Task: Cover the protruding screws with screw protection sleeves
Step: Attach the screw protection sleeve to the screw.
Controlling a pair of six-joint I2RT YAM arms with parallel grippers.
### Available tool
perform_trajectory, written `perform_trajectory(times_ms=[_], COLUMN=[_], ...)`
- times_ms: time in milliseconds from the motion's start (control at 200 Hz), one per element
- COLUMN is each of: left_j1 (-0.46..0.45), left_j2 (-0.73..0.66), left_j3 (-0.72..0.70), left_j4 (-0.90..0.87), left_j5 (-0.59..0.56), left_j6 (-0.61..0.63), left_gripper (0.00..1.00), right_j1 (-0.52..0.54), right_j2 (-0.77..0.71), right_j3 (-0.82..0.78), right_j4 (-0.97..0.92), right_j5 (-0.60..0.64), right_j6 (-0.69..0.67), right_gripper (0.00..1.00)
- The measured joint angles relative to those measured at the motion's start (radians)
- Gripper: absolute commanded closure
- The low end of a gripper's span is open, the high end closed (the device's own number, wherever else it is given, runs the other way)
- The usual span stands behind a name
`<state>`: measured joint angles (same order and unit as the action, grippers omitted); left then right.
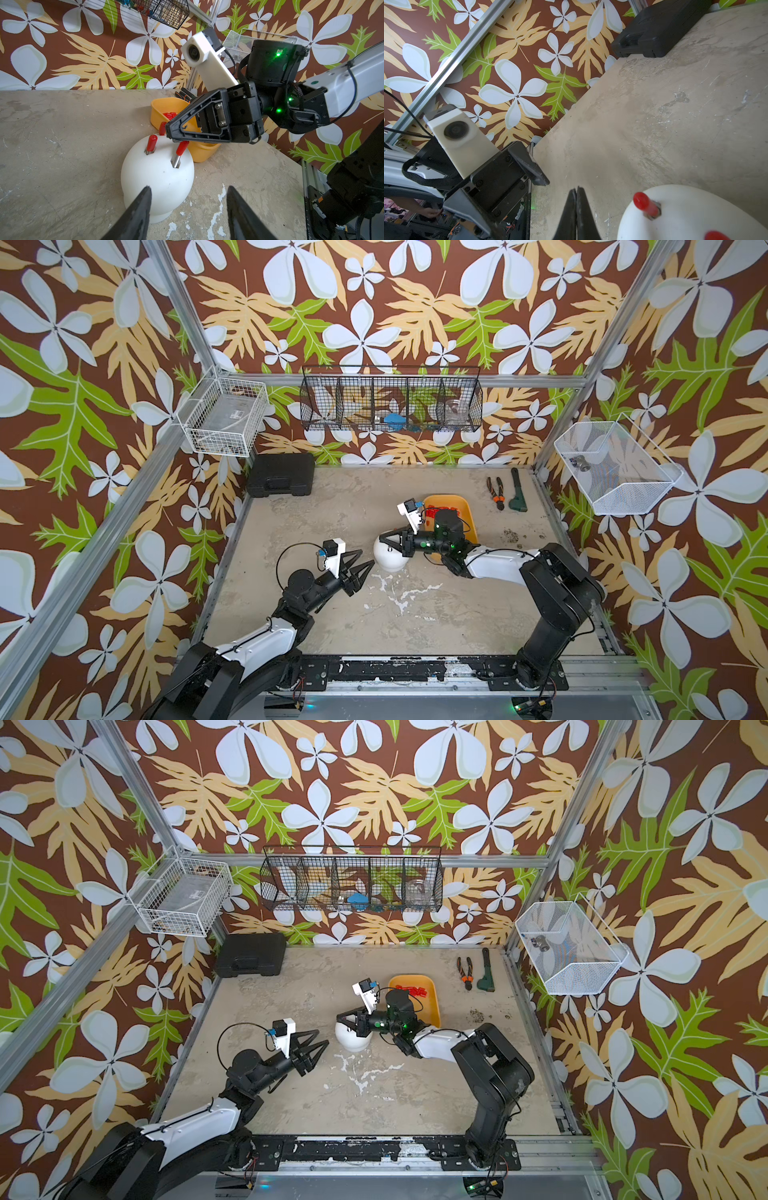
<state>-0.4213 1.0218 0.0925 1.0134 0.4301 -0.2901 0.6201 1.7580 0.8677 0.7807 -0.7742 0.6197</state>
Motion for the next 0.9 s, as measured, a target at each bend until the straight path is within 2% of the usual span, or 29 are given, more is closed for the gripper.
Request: perform_trajectory(times_ms=[901], left_j1=[0.000], left_j2=[-0.005], left_j3=[0.004], left_j4=[-0.008], left_j5=[0.000], left_j6=[0.004], left_gripper=[0.41], right_j1=[0.002], right_j2=[0.006], right_j3=[0.050], right_j4=[-0.114], right_j5=[0.100], right_j6=[-0.088], right_gripper=[1.00])
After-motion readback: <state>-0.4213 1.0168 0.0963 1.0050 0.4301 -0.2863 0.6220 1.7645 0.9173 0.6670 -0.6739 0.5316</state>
